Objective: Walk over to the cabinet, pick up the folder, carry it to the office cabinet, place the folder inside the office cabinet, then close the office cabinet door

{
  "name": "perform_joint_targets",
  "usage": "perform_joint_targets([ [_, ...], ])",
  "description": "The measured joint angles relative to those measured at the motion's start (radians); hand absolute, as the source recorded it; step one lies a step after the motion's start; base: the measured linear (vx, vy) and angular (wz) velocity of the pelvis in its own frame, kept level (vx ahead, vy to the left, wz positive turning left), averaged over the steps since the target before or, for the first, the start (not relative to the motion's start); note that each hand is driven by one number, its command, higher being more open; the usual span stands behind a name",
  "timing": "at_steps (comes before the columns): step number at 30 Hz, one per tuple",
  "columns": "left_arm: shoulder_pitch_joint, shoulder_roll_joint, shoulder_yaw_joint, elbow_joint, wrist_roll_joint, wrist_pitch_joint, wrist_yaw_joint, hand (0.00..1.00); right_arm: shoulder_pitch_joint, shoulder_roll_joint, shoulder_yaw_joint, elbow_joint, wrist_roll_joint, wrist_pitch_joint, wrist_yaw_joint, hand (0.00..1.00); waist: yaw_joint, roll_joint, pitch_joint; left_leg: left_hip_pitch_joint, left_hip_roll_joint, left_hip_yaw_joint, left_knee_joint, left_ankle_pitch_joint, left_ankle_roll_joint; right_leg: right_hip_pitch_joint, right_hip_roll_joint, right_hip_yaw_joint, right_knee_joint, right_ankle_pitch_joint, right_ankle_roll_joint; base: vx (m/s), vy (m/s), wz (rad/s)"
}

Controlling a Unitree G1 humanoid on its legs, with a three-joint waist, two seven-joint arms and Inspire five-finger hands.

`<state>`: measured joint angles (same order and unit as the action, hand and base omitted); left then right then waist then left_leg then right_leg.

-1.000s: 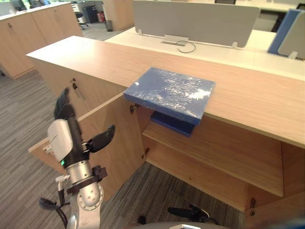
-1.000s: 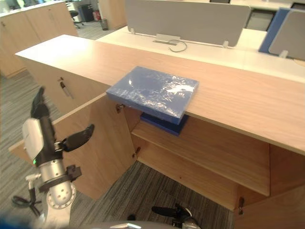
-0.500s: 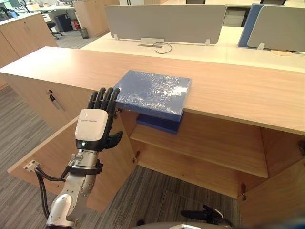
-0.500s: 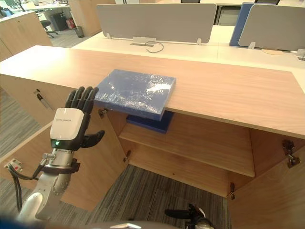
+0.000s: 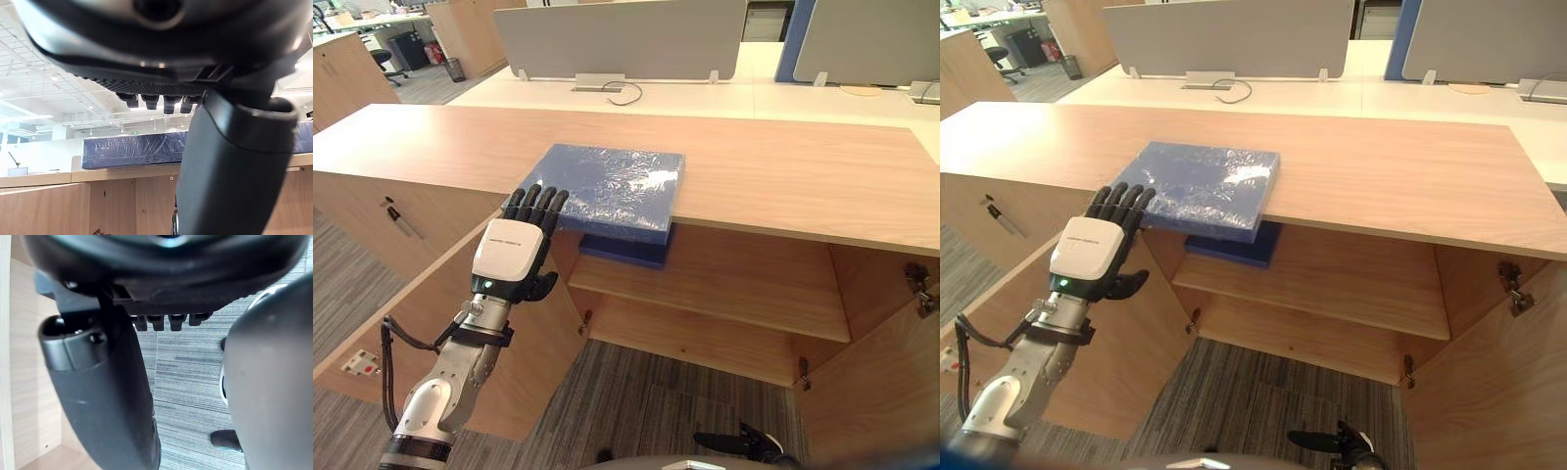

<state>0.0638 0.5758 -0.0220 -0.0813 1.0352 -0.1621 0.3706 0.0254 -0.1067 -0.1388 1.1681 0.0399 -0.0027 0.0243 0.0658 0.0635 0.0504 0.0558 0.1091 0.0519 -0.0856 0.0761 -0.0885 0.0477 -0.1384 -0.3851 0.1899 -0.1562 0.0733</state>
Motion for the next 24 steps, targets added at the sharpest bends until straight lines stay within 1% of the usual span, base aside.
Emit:
perform_joint_targets([
  [4, -0.013, 0.008, -0.006, 0.004, 0.001, 0.003, 0.000, 1.00, -0.001, 0.000, -0.001, -0.002, 0.000, 0.000, 0.003, 1.00, -0.006, 0.001, 0.000, 0.005, 0.000, 0.021, 0.000, -0.002, 0.003, -0.013, -0.001, 0.021, 0.009, 0.002, -0.002, -0.02, 0.003, -0.14],
  [6, -0.014, 0.008, -0.007, 0.009, 0.006, 0.017, 0.000, 1.00, 0.000, 0.001, -0.001, -0.008, 0.000, 0.000, 0.003, 1.00, -0.014, 0.001, 0.000, 0.010, 0.000, 0.025, 0.000, -0.006, 0.009, -0.013, -0.001, 0.028, 0.012, 0.002, -0.002, -0.03, -0.001, -0.11],
  [9, -0.016, 0.008, -0.007, 0.011, 0.024, 0.032, 0.000, 1.00, 0.004, 0.002, -0.001, -0.019, 0.000, -0.001, 0.004, 1.00, -0.017, 0.001, -0.001, 0.014, 0.000, 0.041, 0.000, -0.006, 0.010, -0.025, -0.003, 0.046, 0.021, 0.002, -0.003, -0.04, -0.001, -0.17],
  [14, -0.044, 0.008, -0.014, 0.046, 0.027, 0.033, 0.000, 1.00, 0.005, 0.002, -0.006, -0.023, 0.000, -0.001, 0.008, 1.00, -0.020, 0.001, -0.001, 0.017, 0.000, 0.051, 0.002, -0.006, 0.010, -0.035, -0.004, 0.061, 0.032, 0.002, -0.003, -0.02, -0.009, -0.08],
  [17, -0.053, 0.008, -0.014, 0.050, 0.029, 0.033, 0.000, 1.00, 0.007, 0.005, -0.033, -0.023, 0.000, -0.001, 0.009, 1.00, -0.021, 0.001, -0.001, 0.018, 0.000, 0.053, 0.003, -0.006, 0.010, -0.035, -0.004, 0.063, 0.034, 0.002, -0.003, 0.00, 0.000, 0.00],
  [21, -0.115, 0.008, -0.051, 0.132, 0.029, 0.038, -0.001, 1.00, 0.011, 0.003, -0.039, -0.024, 0.000, -0.001, 0.008, 1.00, -0.023, 0.002, -0.002, 0.019, 0.000, 0.061, 0.003, -0.006, 0.010, -0.042, -0.004, 0.072, 0.038, 0.003, -0.004, -0.01, -0.005, -0.05],
  [24, -0.147, 0.008, -0.054, 0.171, 0.029, 0.044, -0.007, 1.00, 0.011, 0.003, -0.040, -0.029, 0.000, -0.002, 0.009, 1.00, -0.026, 0.001, -0.003, 0.018, 0.001, 0.080, 0.003, -0.007, 0.010, -0.060, -0.002, 0.095, 0.042, 0.007, -0.005, -0.01, -0.005, -0.22],
])
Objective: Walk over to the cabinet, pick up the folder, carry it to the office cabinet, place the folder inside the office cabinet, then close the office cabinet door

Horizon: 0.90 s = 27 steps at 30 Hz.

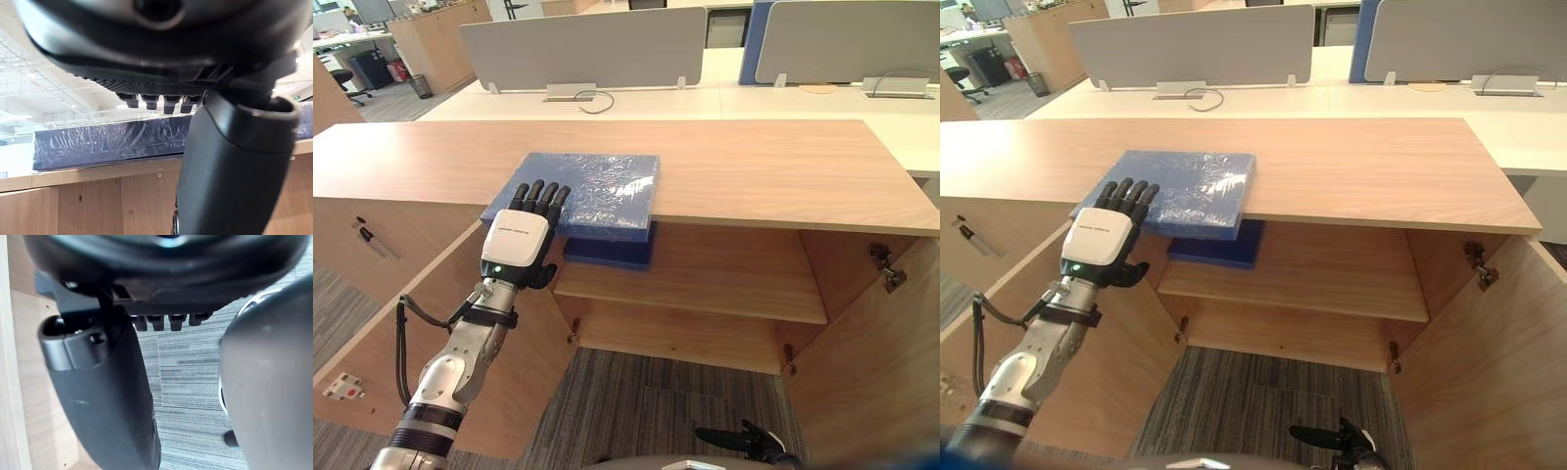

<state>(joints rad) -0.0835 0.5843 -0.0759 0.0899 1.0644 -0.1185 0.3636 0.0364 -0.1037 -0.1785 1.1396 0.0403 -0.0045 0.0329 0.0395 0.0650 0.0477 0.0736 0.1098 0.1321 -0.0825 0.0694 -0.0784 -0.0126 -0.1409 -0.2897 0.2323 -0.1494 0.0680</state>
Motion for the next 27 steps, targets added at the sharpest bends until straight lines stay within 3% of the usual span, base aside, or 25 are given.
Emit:
perform_joint_targets([
  [4, -0.059, 0.001, -0.020, 0.036, 0.000, 0.021, 0.000, 1.00, 0.002, 0.000, -0.005, -0.006, 0.000, 0.000, 0.000, 1.00, -0.006, -0.001, 0.000, 0.006, -0.001, 0.013, 0.000, 0.000, 0.000, -0.009, 0.001, 0.025, 0.001, 0.008, 0.001, -0.02, -0.004, -0.18],
  [15, -0.096, -0.003, -0.037, 0.068, -0.010, 0.034, -0.006, 1.00, 0.002, 0.011, -0.025, -0.020, 0.003, 0.001, 0.000, 1.00, -0.029, -0.012, -0.001, 0.014, -0.001, 0.060, 0.000, -0.003, 0.002, -0.040, 0.009, 0.094, -0.010, 0.046, 0.003, -0.05, 0.005, -0.19],
  [16, -0.096, -0.004, -0.037, 0.072, -0.012, 0.034, -0.010, 0.00, 0.007, 0.015, -0.037, -0.026, 0.004, 0.001, 0.000, 1.00, -0.031, -0.016, -0.001, 0.016, -0.002, 0.065, 0.000, -0.004, 0.002, -0.040, 0.009, 0.099, -0.014, 0.050, 0.004, -0.05, 0.014, -0.16],
  [23, -0.096, -0.011, -0.034, 0.072, -0.034, 0.045, -0.019, 0.00, 0.015, 0.023, -0.048, -0.037, 0.004, 0.002, 0.001, 1.00, -0.041, -0.028, -0.006, 0.021, -0.001, 0.089, 0.000, -0.006, -0.002, -0.037, 0.018, 0.126, -0.048, 0.080, 0.007, -0.02, 0.010, -0.12],
  [27, -0.099, -0.043, 0.017, 0.056, -0.054, 0.052, 0.013, 0.00, 0.015, 0.023, -0.055, -0.038, 0.004, 0.003, 0.002, 1.00, -0.046, -0.029, -0.007, 0.031, -0.001, 0.100, -0.001, -0.008, -0.004, -0.030, 0.021, 0.135, -0.059, 0.088, 0.008, -0.01, 0.005, -0.10],
])
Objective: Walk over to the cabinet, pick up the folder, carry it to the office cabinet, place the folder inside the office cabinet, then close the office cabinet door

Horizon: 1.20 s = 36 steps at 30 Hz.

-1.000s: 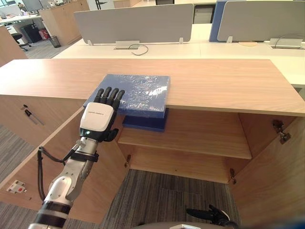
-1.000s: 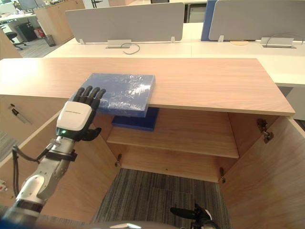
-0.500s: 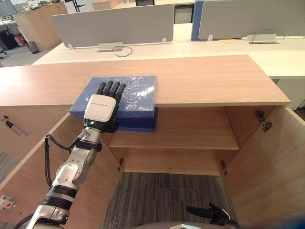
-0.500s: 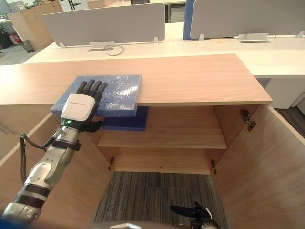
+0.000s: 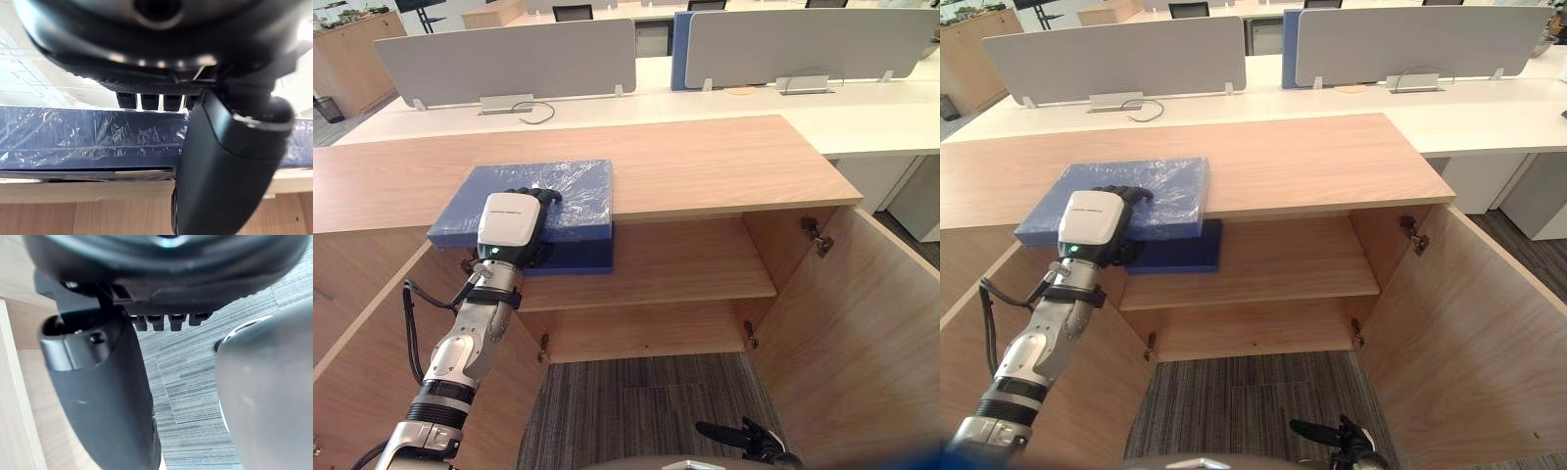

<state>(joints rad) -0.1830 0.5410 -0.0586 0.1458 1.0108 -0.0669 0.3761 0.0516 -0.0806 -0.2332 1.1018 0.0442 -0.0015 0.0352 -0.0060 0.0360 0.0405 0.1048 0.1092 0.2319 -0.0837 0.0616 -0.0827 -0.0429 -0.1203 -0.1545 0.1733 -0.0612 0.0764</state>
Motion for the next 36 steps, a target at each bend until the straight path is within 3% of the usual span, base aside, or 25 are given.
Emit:
perform_joint_targets([
  [5, 0.017, -0.041, 0.037, -0.129, -0.025, 0.013, 0.000, 0.00, 0.009, -0.005, -0.016, 0.001, 0.000, 0.001, 0.001, 1.00, 0.001, -0.001, -0.001, 0.017, -0.001, -0.002, -0.002, -0.007, -0.003, 0.028, 0.000, -0.004, -0.028, 0.011, 0.003, 0.00, 0.000, 0.00],
  [7, 0.074, -0.062, 0.034, -0.238, -0.060, 0.002, -0.018, 0.00, 0.009, -0.004, -0.016, 0.002, 0.000, 0.003, 0.001, 1.00, 0.002, -0.002, -0.001, 0.015, -0.002, -0.003, -0.002, -0.009, -0.002, 0.031, -0.001, -0.005, -0.034, 0.013, 0.005, 0.00, 0.000, 0.00],
  [10, 0.134, -0.102, 0.031, -0.378, -0.100, -0.037, -0.059, 0.00, 0.008, -0.005, -0.021, 0.011, 0.002, 0.003, 0.004, 1.00, 0.008, -0.003, -0.002, 0.015, -0.003, -0.004, -0.002, -0.010, -0.003, 0.034, -0.003, -0.006, -0.037, 0.013, 0.005, 0.01, 0.002, 0.03],
  [11, 0.170, -0.115, 0.015, -0.473, -0.166, -0.086, -0.097, 0.00, 0.009, -0.005, -0.026, 0.018, 0.019, 0.002, 0.004, 1.00, 0.009, -0.003, -0.002, 0.018, -0.005, -0.011, -0.002, -0.010, -0.003, 0.046, -0.004, -0.012, -0.043, 0.013, 0.006, 0.02, 0.003, 0.10],
  [15, 0.214, -0.146, -0.015, -0.590, -0.292, -0.163, -0.164, 0.00, 0.007, -0.004, -0.047, 0.038, 0.040, 0.001, 0.007, 1.00, 0.009, 0.000, -0.004, 0.020, -0.005, -0.024, -0.002, -0.010, -0.003, 0.058, -0.006, -0.023, -0.047, 0.012, 0.007, 0.01, 0.002, 0.11],
  [17, 0.230, -0.164, -0.011, -0.625, -0.422, -0.188, -0.214, 0.00, 0.006, -0.006, -0.068, 0.046, 0.041, 0.002, 0.011, 1.00, 0.014, 0.003, -0.006, 0.022, -0.005, -0.026, -0.001, -0.011, -0.002, 0.061, -0.006, -0.025, -0.046, 0.011, 0.008, -0.01, 0.001, 0.02],
  [20, 0.244, -0.187, 0.009, -0.648, -0.763, -0.208, -0.274, 0.00, 0.010, -0.011, -0.101, 0.053, 0.040, 0.006, 0.026, 1.00, 0.025, 0.007, -0.008, 0.026, -0.005, -0.029, 0.001, -0.012, -0.001, 0.063, -0.008, -0.027, -0.037, 0.005, 0.009, -0.02, -0.002, 0.02],
  [22, 0.279, -0.246, 0.049, -0.648, -1.058, -0.203, -0.322, 0.00, 0.013, -0.017, -0.102, 0.053, 0.047, 0.015, 0.031, 1.00, 0.027, 0.008, -0.008, 0.026, -0.006, -0.034, 0.001, -0.012, -0.001, 0.062, -0.011, -0.031, -0.029, 0.001, 0.009, -0.02, -0.003, 0.06],
  [25, 0.327, -0.322, 0.093, -0.648, -1.317, -0.187, -0.354, 0.00, 0.024, -0.016, -0.103, 0.053, 0.122, 0.013, 0.031, 1.00, 0.029, 0.004, -0.005, 0.016, -0.007, -0.047, 0.000, -0.011, -0.001, 0.060, -0.014, -0.043, -0.026, -0.002, 0.010, 0.00, -0.002, 0.12],
  [27, 0.352, -0.363, 0.125, -0.648, -1.390, -0.183, -0.354, 0.00, 0.036, -0.010, -0.100, 0.038, 0.164, 0.011, 0.026, 1.00, 0.033, -0.001, -0.002, 0.014, -0.007, -0.047, 0.000, -0.011, 0.000, 0.058, -0.013, -0.043, -0.025, -0.002, 0.010, 0.01, 0.000, 0.03],
  [31, 0.406, -0.465, 0.200, -0.652, -1.497, -0.183, -0.347, 0.00, 0.143, 0.051, -0.097, -0.237, 0.206, 0.013, -0.018, 1.00, 0.026, -0.003, 0.007, 0.012, -0.011, -0.041, -0.002, -0.010, 0.000, 0.054, -0.015, -0.039, -0.025, -0.002, 0.011, 0.01, 0.007, -0.03],
  [34, 0.447, -0.509, 0.221, -0.678, -1.540, -0.182, -0.342, 0.00, 0.219, 0.108, -0.111, -0.590, 0.199, 0.018, -0.079, 1.00, 0.013, -0.003, 0.011, 0.012, -0.012, -0.026, -0.002, -0.011, 0.001, 0.043, -0.016, -0.024, -0.021, -0.002, 0.012, 0.00, 0.016, -0.13],
  [35, 0.470, -0.522, 0.221, -0.702, -1.552, -0.182, -0.349, 0.00, 0.223, 0.138, -0.170, -0.816, 0.190, 0.015, -0.112, 1.00, -0.001, -0.003, 0.013, 0.012, -0.014, -0.023, -0.002, -0.012, 0.002, 0.041, -0.017, -0.020, -0.019, -0.002, 0.012, -0.01, 0.014, -0.10],
  [36, 0.476, -0.523, 0.221, -0.710, -1.552, -0.181, -0.356, 0.00, 0.219, 0.138, -0.188, -0.879, 0.182, 0.010, -0.125, 1.00, -0.002, -0.003, 0.013, 0.013, -0.014, -0.021, -0.002, -0.013, 0.003, 0.040, -0.017, -0.018, -0.018, -0.001, 0.013, -0.02, 0.013, -0.07],
])
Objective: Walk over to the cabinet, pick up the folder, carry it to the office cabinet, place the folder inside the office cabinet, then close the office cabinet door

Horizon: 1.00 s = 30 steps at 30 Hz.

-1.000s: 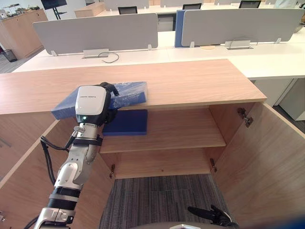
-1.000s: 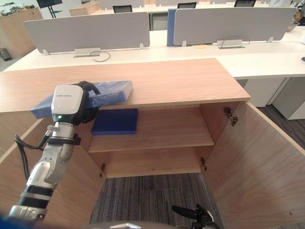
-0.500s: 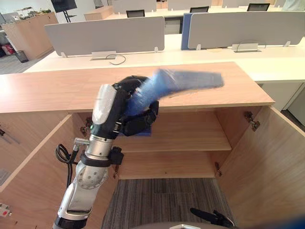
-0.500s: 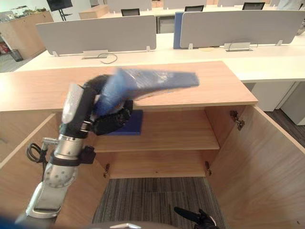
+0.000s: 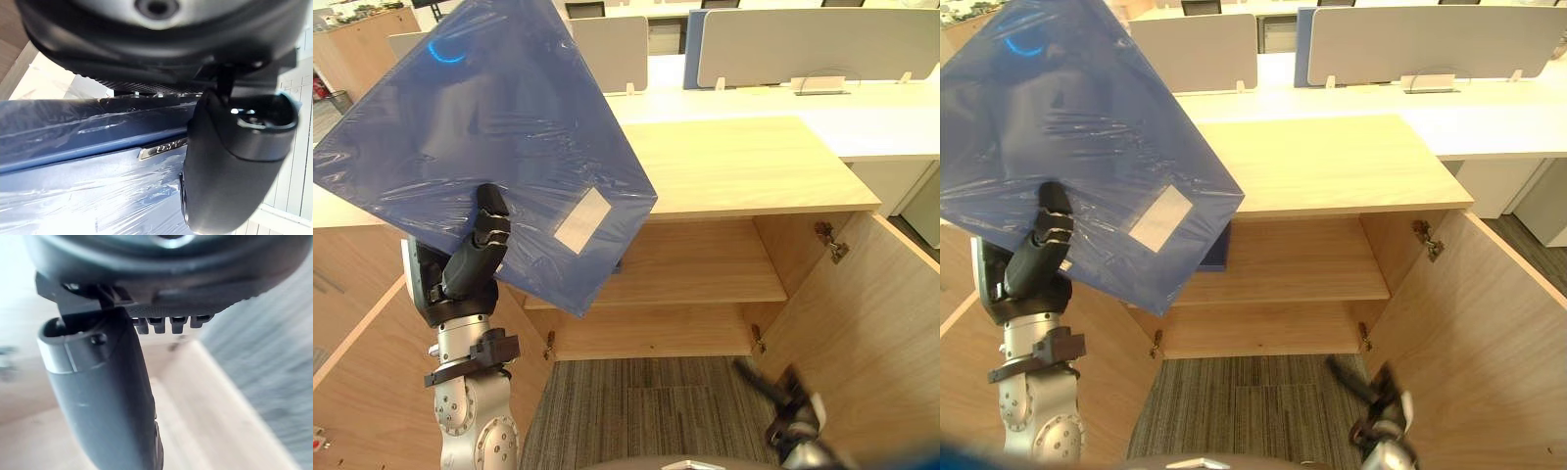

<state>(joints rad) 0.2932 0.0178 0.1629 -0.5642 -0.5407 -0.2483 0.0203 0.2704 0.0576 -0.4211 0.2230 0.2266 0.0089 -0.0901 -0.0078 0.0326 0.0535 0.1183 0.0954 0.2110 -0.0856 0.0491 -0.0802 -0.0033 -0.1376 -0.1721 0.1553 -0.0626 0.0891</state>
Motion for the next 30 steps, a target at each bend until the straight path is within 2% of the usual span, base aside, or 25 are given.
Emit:
perform_joint_targets([
  [5, 0.006, -0.003, 0.022, -0.059, 0.003, 0.007, -0.035, 0.00, -0.085, -0.002, -0.196, -0.388, -0.191, -0.059, -0.113, 1.00, -0.003, 0.001, 0.002, 0.000, 0.004, 0.013, 0.002, -0.001, -0.001, -0.014, 0.002, 0.012, 0.007, -0.001, 0.001, -0.02, 0.004, -0.07],
  [7, 0.006, -0.003, 0.030, -0.070, 0.003, 0.011, -0.045, 0.00, -0.113, -0.012, -0.232, -0.461, -0.228, -0.064, -0.140, 1.00, -0.009, 0.005, 0.004, 0.002, 0.005, 0.018, 0.003, -0.002, -0.002, -0.016, 0.002, 0.016, 0.009, -0.001, 0.001, -0.01, 0.002, -0.08],
  [11, 0.003, -0.003, 0.038, -0.071, 0.004, 0.027, -0.059, 0.00, -0.161, -0.016, -0.221, -0.556, -0.229, -0.065, -0.160, 1.00, -0.026, 0.014, 0.008, 0.001, 0.003, 0.027, 0.004, -0.002, -0.002, -0.028, 0.004, 0.024, 0.018, -0.001, 0.001, -0.01, 0.001, -0.09],
  [14, -0.007, -0.001, 0.028, -0.067, 0.004, 0.040, -0.074, 0.00, -0.193, -0.034, -0.147, -0.600, -0.218, -0.076, -0.148, 1.00, -0.032, 0.015, 0.010, 0.001, 0.003, 0.035, 0.005, -0.002, -0.002, -0.033, 0.005, 0.034, 0.025, -0.001, 0.001, 0.00, 0.002, -0.09],
  [17, -0.031, 0.026, 0.017, -0.035, 0.005, 0.041, -0.089, 0.00, -0.221, -0.099, 0.014, -0.603, -0.126, -0.099, -0.070, 1.00, -0.031, 0.015, 0.010, 0.000, 0.003, 0.044, 0.007, -0.002, -0.002, -0.046, 0.007, 0.044, 0.033, -0.001, 0.001, -0.02, 0.002, -0.08],
  [19, -0.063, 0.056, 0.006, -0.008, 0.009, 0.044, -0.105, 0.00, -0.249, -0.150, 0.136, -0.602, -0.020, -0.104, 0.027, 1.00, -0.026, 0.012, 0.014, 0.000, 0.004, 0.045, 0.010, -0.002, -0.001, -0.046, 0.007, 0.045, 0.037, 0.000, 0.000, -0.01, 0.000, -0.02],
  [21, -0.082, 0.066, -0.001, 0.007, 0.027, 0.044, -0.119, 0.00, -0.270, -0.176, 0.205, -0.599, 0.026, -0.104, 0.073, 1.00, -0.019, 0.010, 0.015, 0.001, 0.003, 0.045, 0.010, -0.001, -0.001, -0.045, 0.007, 0.046, 0.040, 0.000, 0.000, 0.00, 0.000, 0.00],
  [23, -0.085, 0.091, -0.005, 0.013, 0.044, 0.044, -0.126, 0.00, -0.330, -0.223, 0.296, -0.577, 0.142, -0.105, 0.153, 1.00, -0.016, 0.005, 0.018, 0.003, 0.002, 0.046, 0.010, -0.001, -0.001, -0.044, 0.006, 0.047, 0.042, 0.000, 0.000, 0.00, 0.000, 0.00],
  [27, -0.096, 0.105, -0.028, 0.042, 0.058, 0.043, -0.134, 0.00, -0.387, -0.268, 0.341, -0.551, 0.256, -0.106, 0.224, 1.00, 0.002, 0.000, 0.021, 0.008, 0.002, 0.045, 0.010, -0.001, -0.001, -0.035, 0.006, 0.046, 0.041, 0.000, 0.000, 0.00, 0.000, 0.01],
  [30, -0.103, 0.108, -0.038, 0.070, 0.084, 0.043, -0.134, 0.00, -0.418, -0.300, 0.386, -0.513, 0.343, -0.106, 0.261, 1.00, 0.003, -0.004, 0.023, 0.017, 0.002, 0.044, 0.008, -0.001, -0.001, -0.026, 0.005, 0.045, 0.039, 0.000, 0.000, 0.00, 0.000, 0.00],
])
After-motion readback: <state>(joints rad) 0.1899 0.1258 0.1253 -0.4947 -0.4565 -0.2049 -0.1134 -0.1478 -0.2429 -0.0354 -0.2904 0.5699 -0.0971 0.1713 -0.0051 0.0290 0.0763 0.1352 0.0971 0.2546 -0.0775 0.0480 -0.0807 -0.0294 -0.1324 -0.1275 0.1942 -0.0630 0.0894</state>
